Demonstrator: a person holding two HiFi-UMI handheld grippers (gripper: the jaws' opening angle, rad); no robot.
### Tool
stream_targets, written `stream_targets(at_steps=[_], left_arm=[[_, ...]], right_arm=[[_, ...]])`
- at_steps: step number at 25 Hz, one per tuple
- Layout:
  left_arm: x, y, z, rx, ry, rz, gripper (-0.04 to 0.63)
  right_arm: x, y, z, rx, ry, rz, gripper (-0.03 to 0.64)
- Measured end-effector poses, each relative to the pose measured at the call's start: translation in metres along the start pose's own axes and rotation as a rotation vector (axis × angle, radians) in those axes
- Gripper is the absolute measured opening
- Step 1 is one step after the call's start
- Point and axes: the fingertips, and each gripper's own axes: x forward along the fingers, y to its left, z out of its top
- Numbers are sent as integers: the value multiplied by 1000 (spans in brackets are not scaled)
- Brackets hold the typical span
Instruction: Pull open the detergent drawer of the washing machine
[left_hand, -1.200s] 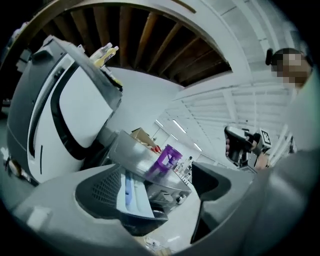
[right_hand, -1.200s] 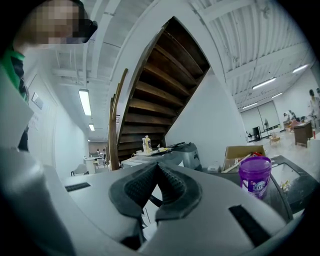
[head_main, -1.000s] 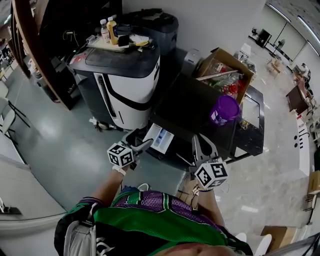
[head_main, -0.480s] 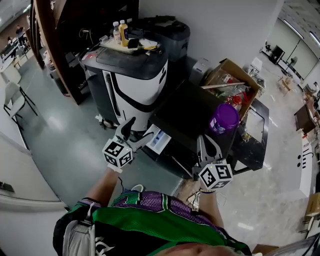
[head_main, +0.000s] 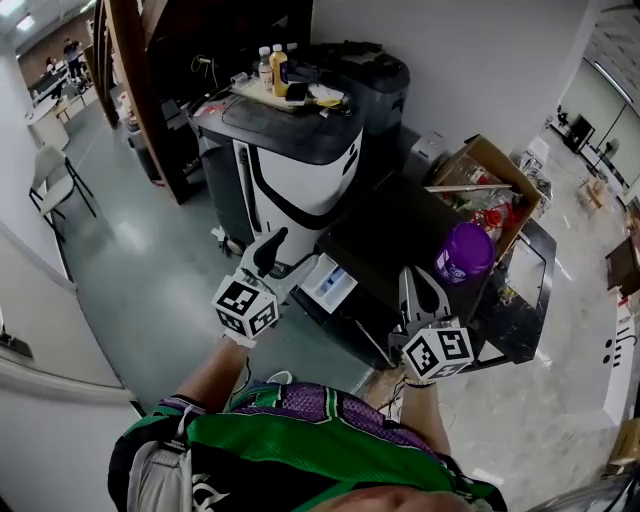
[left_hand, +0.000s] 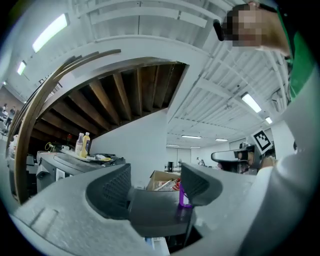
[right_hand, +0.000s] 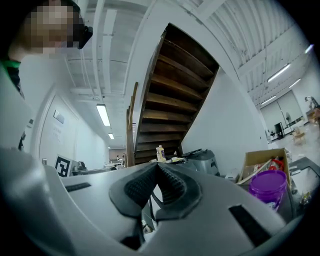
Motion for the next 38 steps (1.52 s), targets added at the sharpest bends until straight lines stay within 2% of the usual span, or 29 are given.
stream_targets(at_steps=[1, 2, 3, 12, 18, 26, 38], left_arm=[[-2, 0, 3, 2, -6, 0, 257], [-5, 0, 5, 3, -10, -1, 205], [-7, 0, 8, 6, -11, -2, 189], [-20, 13, 24, 82, -2, 25, 128], [-21, 21, 29, 117, 9, 35, 114], [-21, 25, 37, 88, -16, 18, 56], [-27, 29, 35, 97, -13, 25, 18]], right_arm=[[2, 3, 0, -1, -1, 7, 2], [4, 6, 1, -2, -1, 14, 2], [6, 8, 1, -3, -2, 18, 2], [21, 20, 3, -9, -11, 33, 2], [25, 23, 5, -6, -16, 23, 2], [31, 32, 10, -7, -37, 29, 2], [33, 35, 1, -6, -15, 26, 2]])
